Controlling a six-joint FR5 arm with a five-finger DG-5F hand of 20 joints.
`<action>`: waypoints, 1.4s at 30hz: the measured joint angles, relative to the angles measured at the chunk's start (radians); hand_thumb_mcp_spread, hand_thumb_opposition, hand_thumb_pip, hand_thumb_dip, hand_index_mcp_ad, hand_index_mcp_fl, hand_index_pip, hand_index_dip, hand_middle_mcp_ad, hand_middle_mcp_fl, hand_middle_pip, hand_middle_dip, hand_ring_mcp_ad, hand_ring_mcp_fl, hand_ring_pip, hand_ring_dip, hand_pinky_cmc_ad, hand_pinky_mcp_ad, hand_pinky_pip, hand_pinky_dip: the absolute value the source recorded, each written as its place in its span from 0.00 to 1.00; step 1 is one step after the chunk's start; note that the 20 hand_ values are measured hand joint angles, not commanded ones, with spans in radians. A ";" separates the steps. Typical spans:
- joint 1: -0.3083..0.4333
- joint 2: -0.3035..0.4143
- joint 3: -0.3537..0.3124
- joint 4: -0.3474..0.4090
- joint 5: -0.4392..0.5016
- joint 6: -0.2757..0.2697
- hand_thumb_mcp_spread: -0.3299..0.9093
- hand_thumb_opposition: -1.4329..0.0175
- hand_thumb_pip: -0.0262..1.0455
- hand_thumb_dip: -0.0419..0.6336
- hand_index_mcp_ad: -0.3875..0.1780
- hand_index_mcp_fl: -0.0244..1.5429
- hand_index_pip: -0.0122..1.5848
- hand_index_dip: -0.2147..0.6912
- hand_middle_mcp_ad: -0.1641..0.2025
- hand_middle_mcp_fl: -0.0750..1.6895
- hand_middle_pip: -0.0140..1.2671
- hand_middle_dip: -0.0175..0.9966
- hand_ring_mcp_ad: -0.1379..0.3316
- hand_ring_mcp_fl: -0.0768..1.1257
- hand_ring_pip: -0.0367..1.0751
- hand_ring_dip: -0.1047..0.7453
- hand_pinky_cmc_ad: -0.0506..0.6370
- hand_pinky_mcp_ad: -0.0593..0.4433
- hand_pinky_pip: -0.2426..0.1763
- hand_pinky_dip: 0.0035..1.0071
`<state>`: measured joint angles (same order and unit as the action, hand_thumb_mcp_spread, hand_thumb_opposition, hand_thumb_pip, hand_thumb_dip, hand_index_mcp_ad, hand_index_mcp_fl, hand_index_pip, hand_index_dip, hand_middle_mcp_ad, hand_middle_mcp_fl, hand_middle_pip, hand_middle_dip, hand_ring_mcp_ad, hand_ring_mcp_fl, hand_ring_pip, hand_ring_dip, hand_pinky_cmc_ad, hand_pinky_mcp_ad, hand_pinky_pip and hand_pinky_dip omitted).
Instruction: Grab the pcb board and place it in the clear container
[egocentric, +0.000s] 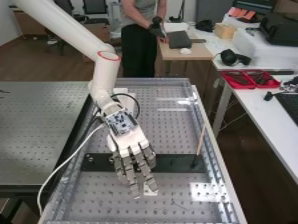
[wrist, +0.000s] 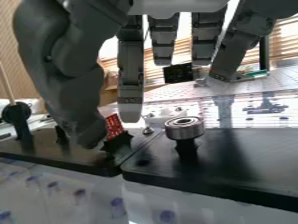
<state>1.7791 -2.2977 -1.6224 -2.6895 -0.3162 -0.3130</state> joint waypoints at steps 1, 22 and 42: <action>0.000 0.000 0.000 0.002 0.000 -0.001 0.57 0.39 0.64 0.44 0.67 0.10 0.98 0.39 0.67 0.04 0.10 0.13 0.73 0.06 0.22 0.06 0.57 0.51 0.28 0.92; -0.009 -0.001 -0.003 0.040 -0.010 -0.041 0.57 0.38 0.63 0.43 0.67 0.16 0.98 0.39 0.65 0.05 0.10 0.13 0.74 0.06 0.17 0.08 0.57 0.48 0.28 0.81; -0.011 0.010 -0.013 0.070 -0.013 -0.061 0.61 0.36 0.57 0.45 0.68 0.26 0.96 0.41 0.65 0.05 0.11 0.13 0.74 0.06 0.13 0.13 0.56 0.47 0.28 0.66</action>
<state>1.7677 -2.2874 -1.6359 -2.6200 -0.3295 -0.3737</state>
